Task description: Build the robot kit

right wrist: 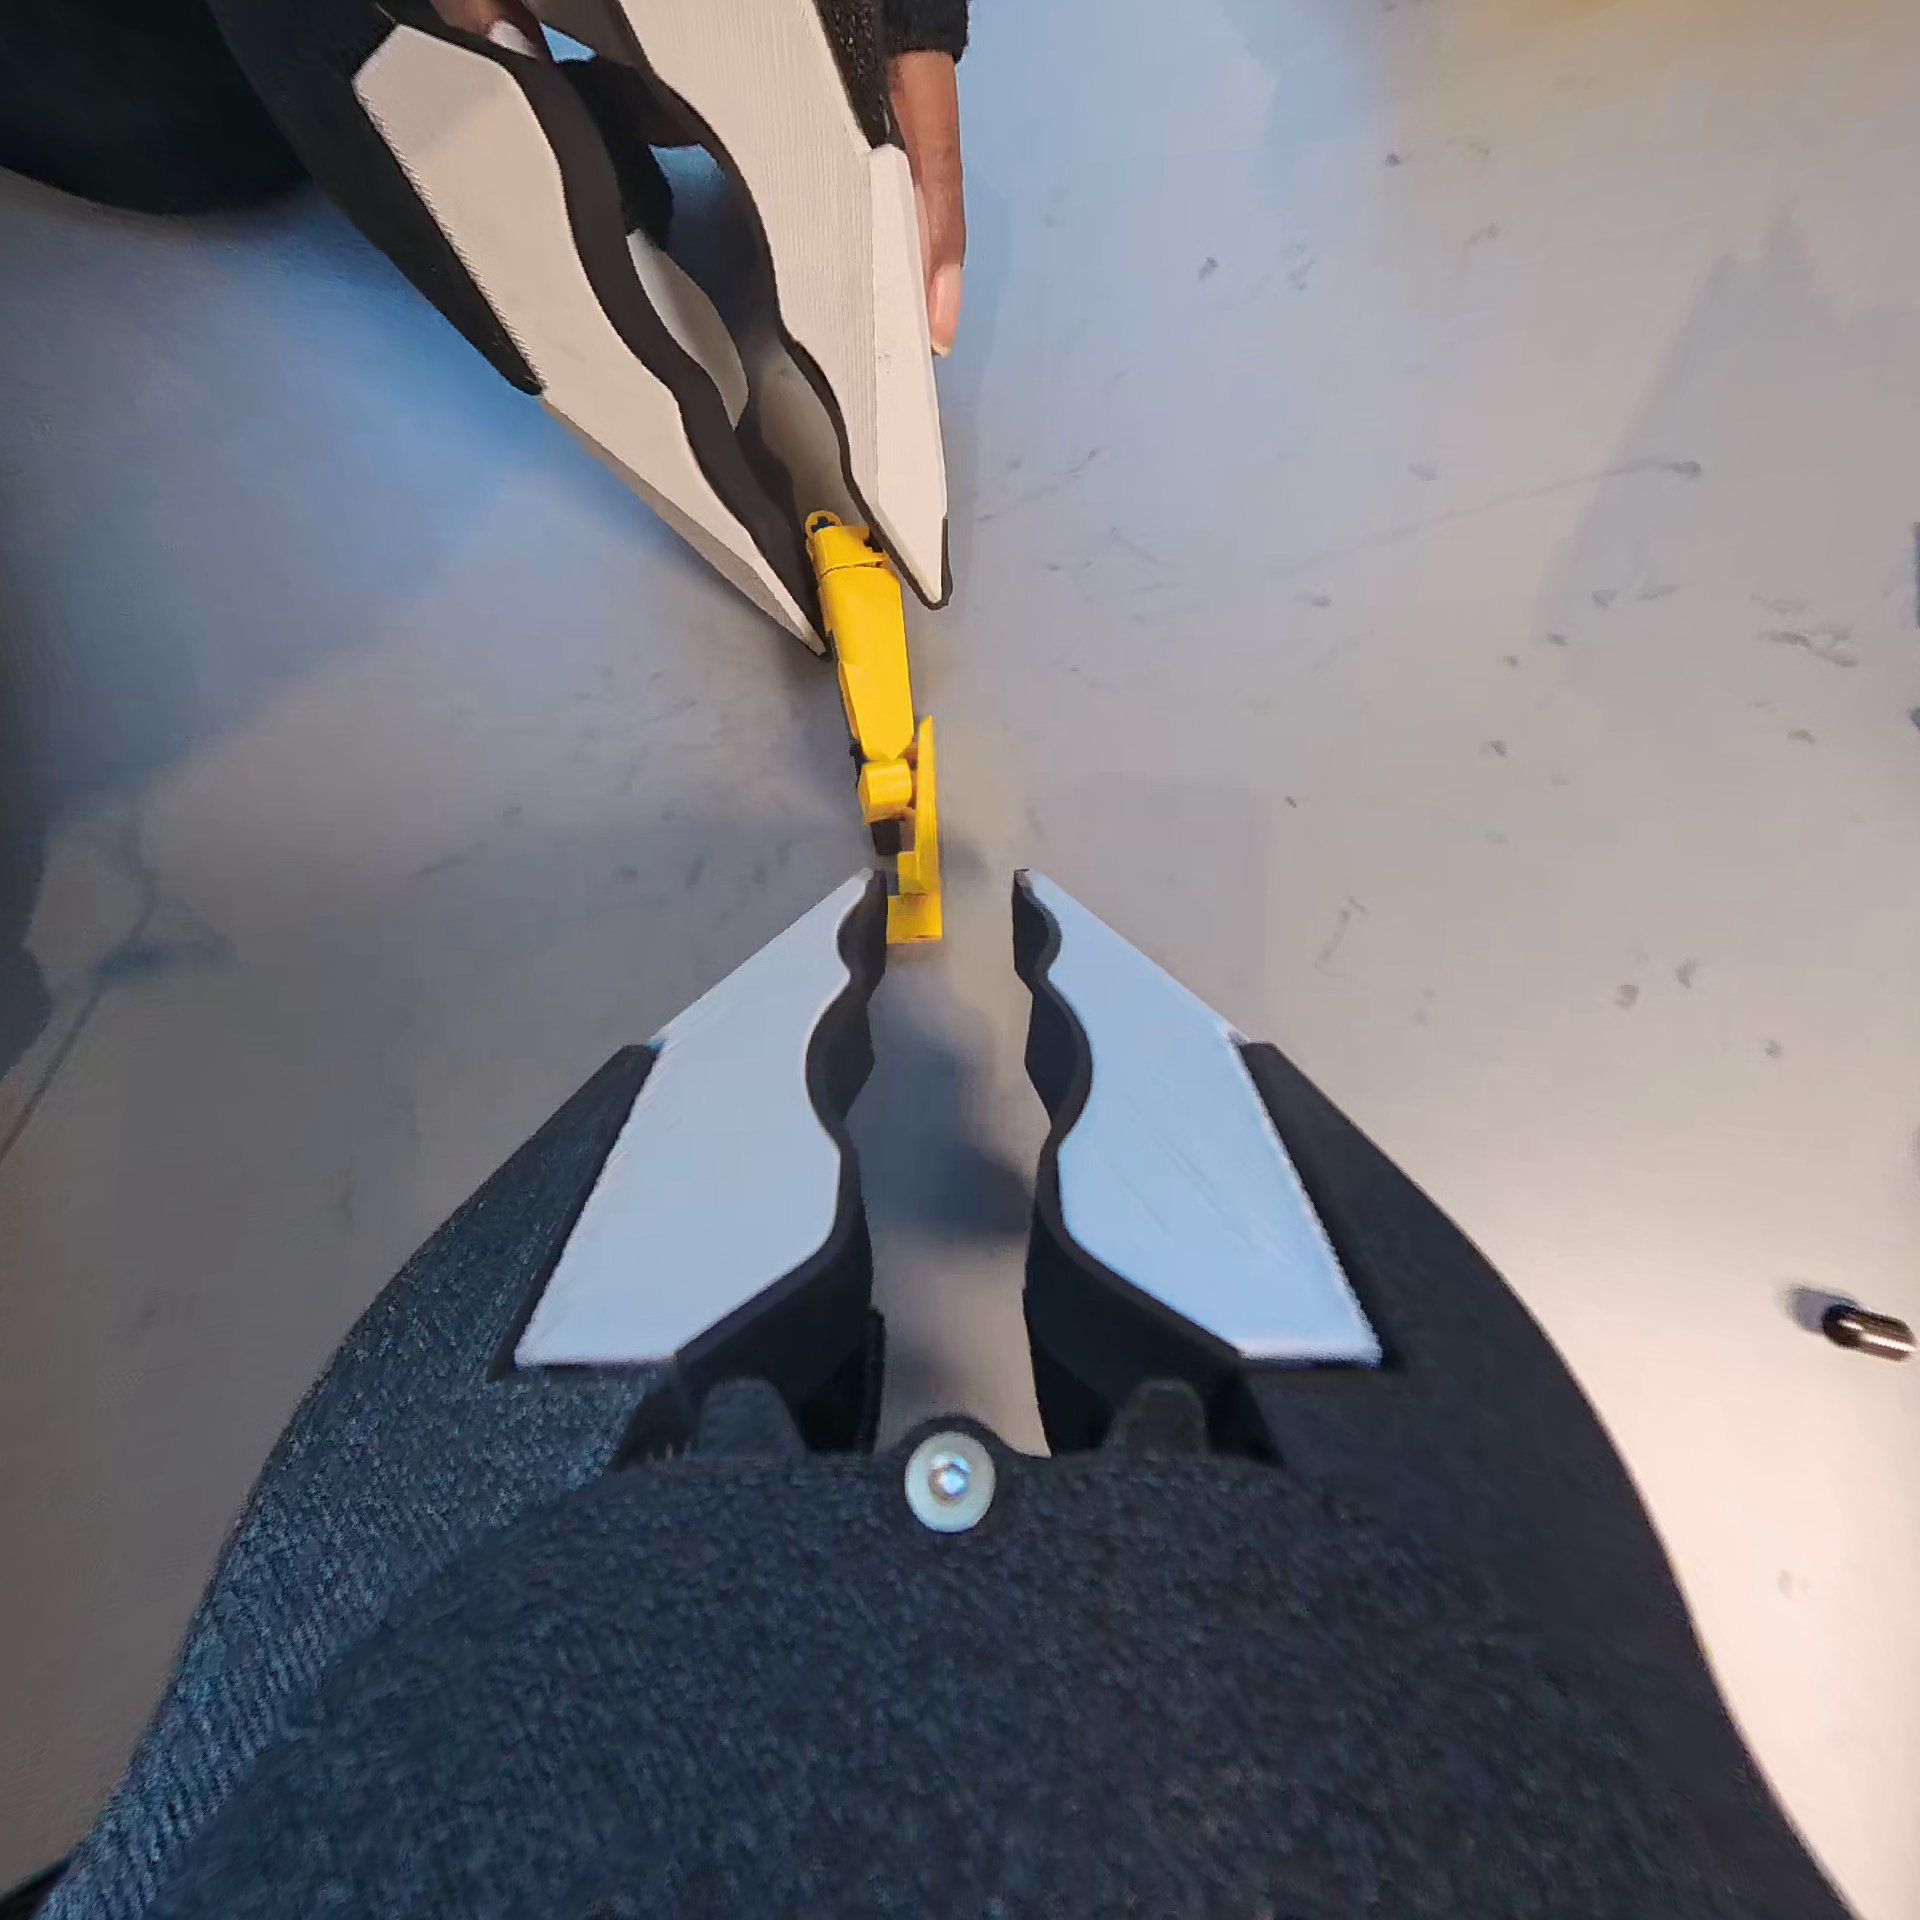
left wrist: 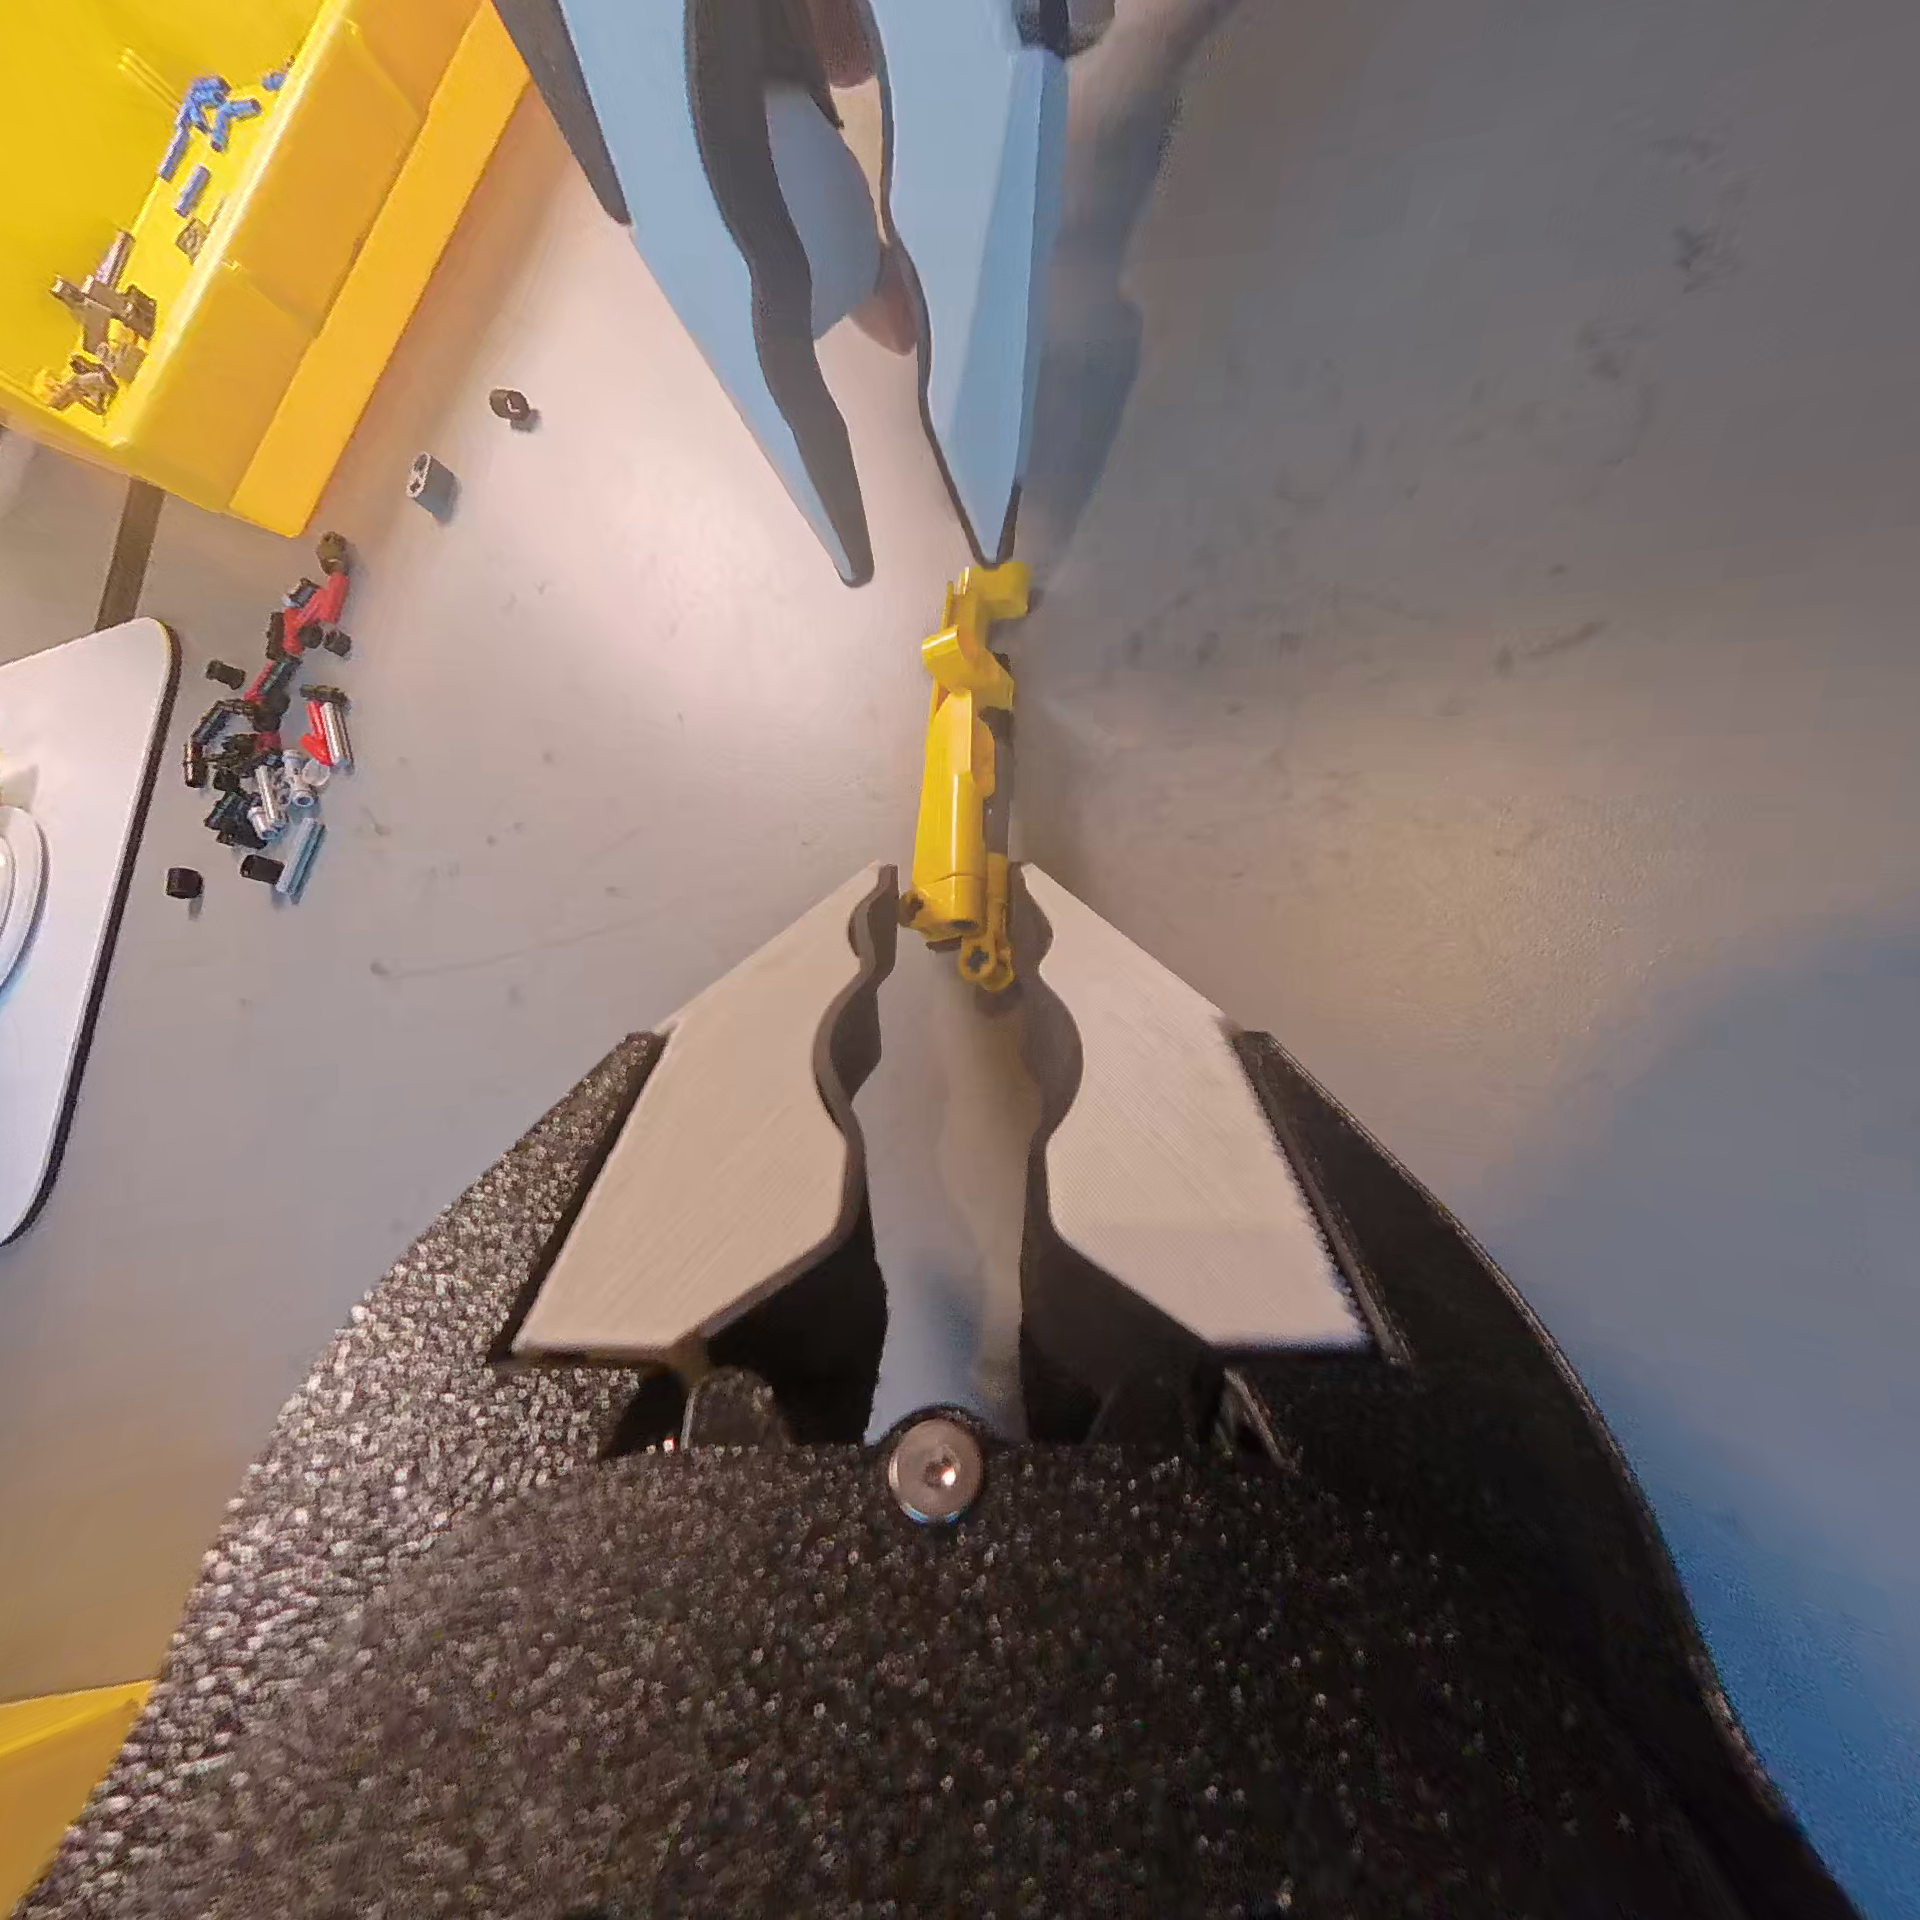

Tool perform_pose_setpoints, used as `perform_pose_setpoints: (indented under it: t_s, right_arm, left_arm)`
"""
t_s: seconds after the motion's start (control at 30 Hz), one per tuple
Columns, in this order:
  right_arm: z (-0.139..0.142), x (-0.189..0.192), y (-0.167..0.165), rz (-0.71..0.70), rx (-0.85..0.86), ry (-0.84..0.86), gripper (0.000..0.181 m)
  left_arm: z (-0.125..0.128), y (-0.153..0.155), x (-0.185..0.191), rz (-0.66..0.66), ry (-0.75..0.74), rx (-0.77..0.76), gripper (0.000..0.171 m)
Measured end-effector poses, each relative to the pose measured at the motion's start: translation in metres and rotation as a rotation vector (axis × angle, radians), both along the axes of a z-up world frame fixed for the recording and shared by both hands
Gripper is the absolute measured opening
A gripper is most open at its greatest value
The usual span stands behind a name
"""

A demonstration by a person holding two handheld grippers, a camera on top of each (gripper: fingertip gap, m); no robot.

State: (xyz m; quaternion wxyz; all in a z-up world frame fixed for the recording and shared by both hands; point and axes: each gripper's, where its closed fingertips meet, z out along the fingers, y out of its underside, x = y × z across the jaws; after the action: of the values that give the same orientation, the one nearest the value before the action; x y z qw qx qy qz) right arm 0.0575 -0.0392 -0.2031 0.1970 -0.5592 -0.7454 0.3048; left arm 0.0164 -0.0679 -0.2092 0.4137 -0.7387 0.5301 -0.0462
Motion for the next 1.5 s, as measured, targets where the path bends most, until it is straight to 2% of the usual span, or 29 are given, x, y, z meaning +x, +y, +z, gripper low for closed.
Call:
perform_pose_setpoints:
  t_s: [0.13,0.33,0.43,0.63,0.93,1.23,1.4,1.5]
  right_arm:
    - [0.007,0.013,-0.001,0.068,-0.001,0.036,0.025]
    - [-0.009,0.012,-0.008,0.128,0.096,-0.019,0.026]
    - [-0.009,0.007,-0.010,0.134,0.096,-0.020,0.016]
    - [-0.010,0.003,-0.011,0.171,0.075,-0.029,0.016]
    - [-0.010,0.003,-0.011,0.234,0.048,-0.050,0.015]
    - [-0.010,0.002,-0.011,0.232,0.016,-0.041,0.015]
    - [-0.010,0.001,-0.010,0.226,0.013,-0.022,0.015]
    - [-0.009,0.001,-0.011,0.229,0.009,-0.007,0.015]
  left_arm:
    - [0.000,0.001,0.001,-0.004,0.014,0.021,0.020]
    - [0.000,0.002,0.002,-0.005,0.026,0.041,0.020]
    - [0.000,0.002,0.002,-0.006,0.024,0.038,0.020]
    - [0.000,0.004,0.003,-0.017,0.017,0.039,0.020]
    - [-0.001,0.004,0.003,-0.084,-0.060,-0.051,0.020]
    - [0.000,0.004,0.003,-0.097,-0.091,-0.043,0.019]
    - [0.010,0.003,0.007,-0.100,-0.149,-0.026,0.019]
    - [0.003,0.004,0.004,-0.089,-0.108,-0.035,0.019]
